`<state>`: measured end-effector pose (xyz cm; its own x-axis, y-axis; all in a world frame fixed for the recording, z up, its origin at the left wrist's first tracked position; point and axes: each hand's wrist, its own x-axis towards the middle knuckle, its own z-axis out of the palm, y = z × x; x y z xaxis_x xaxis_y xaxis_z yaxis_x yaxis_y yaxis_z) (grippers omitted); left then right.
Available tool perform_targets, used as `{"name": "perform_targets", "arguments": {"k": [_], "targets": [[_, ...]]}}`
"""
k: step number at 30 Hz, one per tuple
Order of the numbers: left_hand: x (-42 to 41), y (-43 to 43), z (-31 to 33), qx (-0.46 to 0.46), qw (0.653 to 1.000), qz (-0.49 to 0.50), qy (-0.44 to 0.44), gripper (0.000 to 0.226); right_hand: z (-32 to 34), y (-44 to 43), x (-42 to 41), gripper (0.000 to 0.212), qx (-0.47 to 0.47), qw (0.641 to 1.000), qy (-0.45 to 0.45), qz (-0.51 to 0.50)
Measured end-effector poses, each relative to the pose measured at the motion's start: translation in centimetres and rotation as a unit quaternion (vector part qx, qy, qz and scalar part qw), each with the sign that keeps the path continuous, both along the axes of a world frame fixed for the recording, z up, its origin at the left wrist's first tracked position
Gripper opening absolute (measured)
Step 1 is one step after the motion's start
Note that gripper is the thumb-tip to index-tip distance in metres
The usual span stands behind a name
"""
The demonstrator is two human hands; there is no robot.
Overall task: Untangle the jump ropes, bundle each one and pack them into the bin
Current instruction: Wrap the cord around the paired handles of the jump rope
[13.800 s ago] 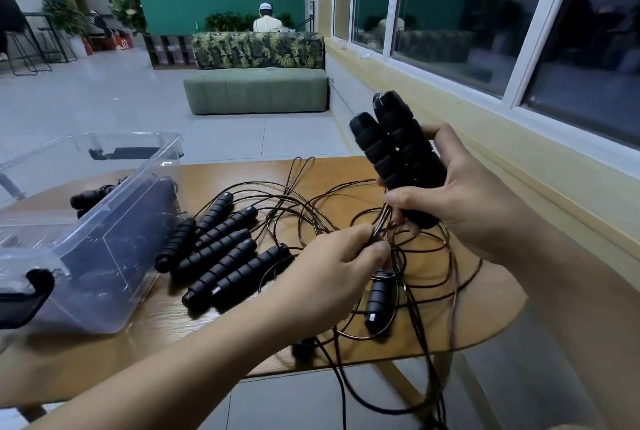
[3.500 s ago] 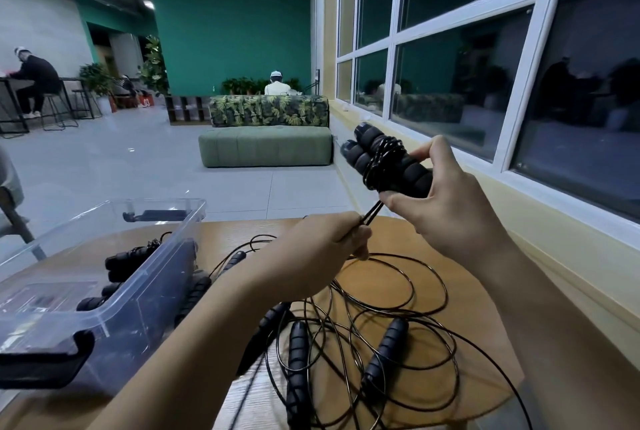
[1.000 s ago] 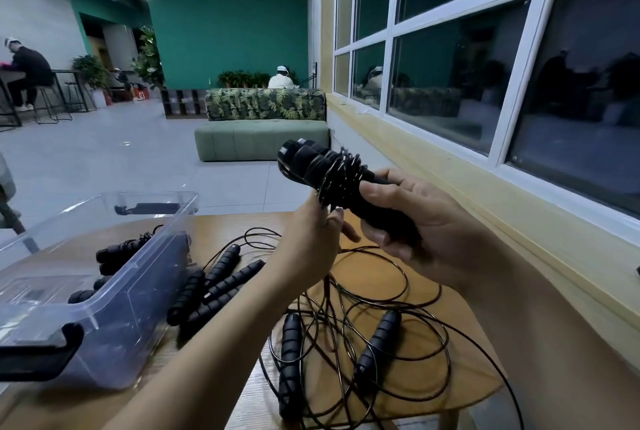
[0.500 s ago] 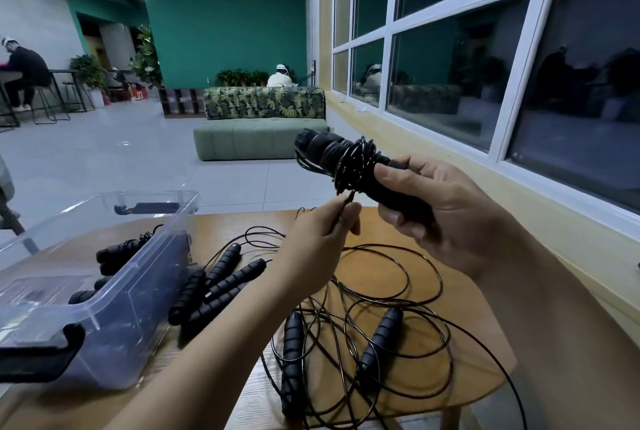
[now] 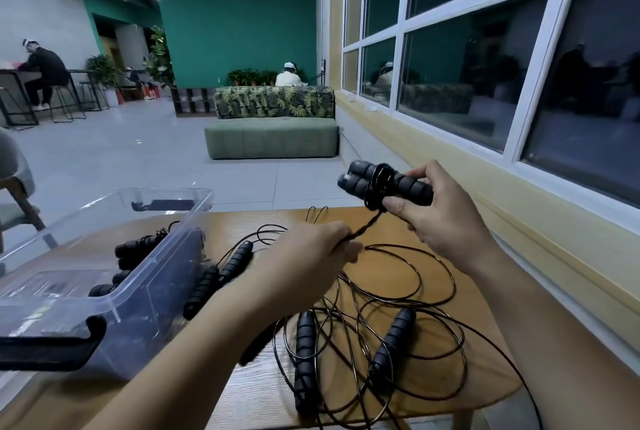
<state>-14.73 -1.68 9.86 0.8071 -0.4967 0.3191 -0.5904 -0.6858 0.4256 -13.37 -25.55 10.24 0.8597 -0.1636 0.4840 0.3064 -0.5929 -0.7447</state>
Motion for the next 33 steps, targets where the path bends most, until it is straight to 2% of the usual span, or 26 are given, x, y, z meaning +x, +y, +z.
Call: {"name": "perform_targets", "arguments": {"k": [3, 8, 12, 16, 19, 21, 22, 24, 27, 28, 29, 31, 33], "targets": [[0.8, 1.4, 0.7, -0.021, 0.999, -0.004, -0.036, 0.03, -0.8, 0.2, -0.1, 0.033, -0.057, 0.996, 0.066, 0.035], [2.6, 3.4, 0.6, -0.114, 0.992, 0.022, -0.047, 0.03, -0.6, 1.6, -1.3, 0.032, -0.116, 0.974, 0.149, 0.126], [3.7, 4.8, 0.7, -0.174, 0.984, -0.001, -0.03, 0.029, 0.0, 2.9, -2.8, 0.034, -0.067, 0.941, 0.209, 0.257], [4.5, 5.5, 0.2, -0.215, 0.975, -0.054, 0.013, 0.035, 1.3, 2.9, -3.9, 0.038, -0.031, 0.909, 0.228, 0.348], [4.2, 5.4, -0.5, -0.298, 0.942, -0.111, 0.103, 0.038, 1.6, 2.8, -4.3, 0.038, 0.033, 0.881, 0.225, 0.414], [4.0, 4.6, -1.3, -0.363, 0.9, -0.155, 0.186, 0.039, 1.6, 2.8, -4.3, 0.039, 0.088, 0.863, 0.208, 0.453], [3.7, 4.0, -1.6, -0.393, 0.879, -0.158, 0.221, 0.033, 1.6, 2.9, -4.3, 0.041, 0.12, 0.854, 0.197, 0.466], [3.5, 2.8, -2.4, -0.42, 0.871, -0.107, 0.232, 0.018, 1.7, 3.1, -4.3, 0.041, 0.18, 0.852, 0.171, 0.461], [3.7, 1.6, -3.2, -0.426, 0.881, -0.02, 0.204, 0.011, 1.5, 4.0, -4.0, 0.038, 0.245, 0.871, 0.124, 0.407], [3.6, 1.5, -3.3, -0.418, 0.889, -0.009, 0.188, 0.017, 1.5, 4.4, -3.9, 0.039, 0.256, 0.878, 0.11, 0.389], [3.2, 1.3, -3.0, -0.44, 0.877, -0.007, 0.192, 0.029, 1.4, 4.8, -3.8, 0.04, 0.264, 0.884, 0.101, 0.373], [2.8, 1.2, -2.9, -0.504, 0.832, -0.016, 0.232, 0.048, 1.3, 5.6, -3.5, 0.043, 0.273, 0.893, 0.086, 0.346], [2.5, 1.5, -2.4, -0.514, 0.817, -0.035, 0.258, 0.051, 1.4, 6.2, -3.3, 0.046, 0.268, 0.904, 0.073, 0.324]]}}
